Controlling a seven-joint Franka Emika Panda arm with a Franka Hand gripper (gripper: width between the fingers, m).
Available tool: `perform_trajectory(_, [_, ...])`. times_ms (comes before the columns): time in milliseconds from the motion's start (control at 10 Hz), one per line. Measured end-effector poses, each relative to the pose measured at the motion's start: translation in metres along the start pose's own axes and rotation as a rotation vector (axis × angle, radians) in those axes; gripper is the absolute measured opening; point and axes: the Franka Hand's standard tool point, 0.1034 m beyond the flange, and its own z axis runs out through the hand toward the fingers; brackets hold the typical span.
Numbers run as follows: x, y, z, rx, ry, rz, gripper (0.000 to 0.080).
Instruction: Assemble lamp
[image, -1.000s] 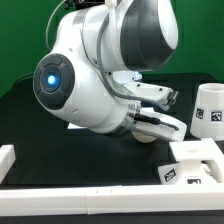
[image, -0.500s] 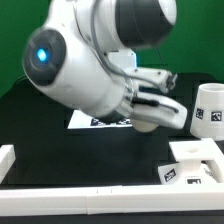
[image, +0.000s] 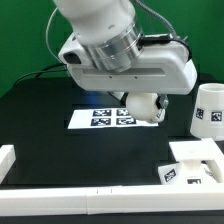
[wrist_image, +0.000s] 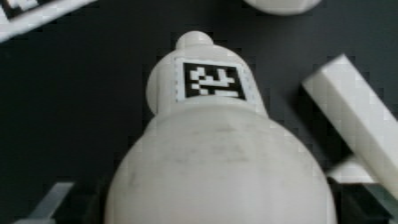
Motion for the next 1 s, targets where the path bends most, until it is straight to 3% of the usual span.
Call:
perform_trajectory(100, [-0.002, -0.003, -0.002, 0.005, 0.039, -0.008, 0.0573])
perform_trajectory(200, [-0.001, -0.013, -0.018, -0.020, 0.104, -0.052, 0.0573])
perform_trajectory(300, [-0.001, -0.027, -0.042, -0.024, 0.189, -0.105, 0.0573])
perform_trajectory(400, [-0.006, -0.034, -0.059, -0.068, 0.237, -0.167, 0.0573])
perform_trajectory(500, [-0.005, -0.047, -0.068, -0.097, 0.335, -0.184, 0.0573])
perform_trajectory(600, [-0.006, -0.052, -0.062, -0.065, 0.404, -0.157, 0.0573])
perform_trajectory(800, [-0.005, -0.056, -0.060, -0.030, 0.505, -0.170, 0.0573])
perform_trajectory(900, [-0.004, -0.066, -0.060, -0.010, 0.596, -0.184, 0.0573])
perform_trajectory(1000, [-0.009, -0.080, -0.054, -0.019, 0.675, -0.229, 0.0573])
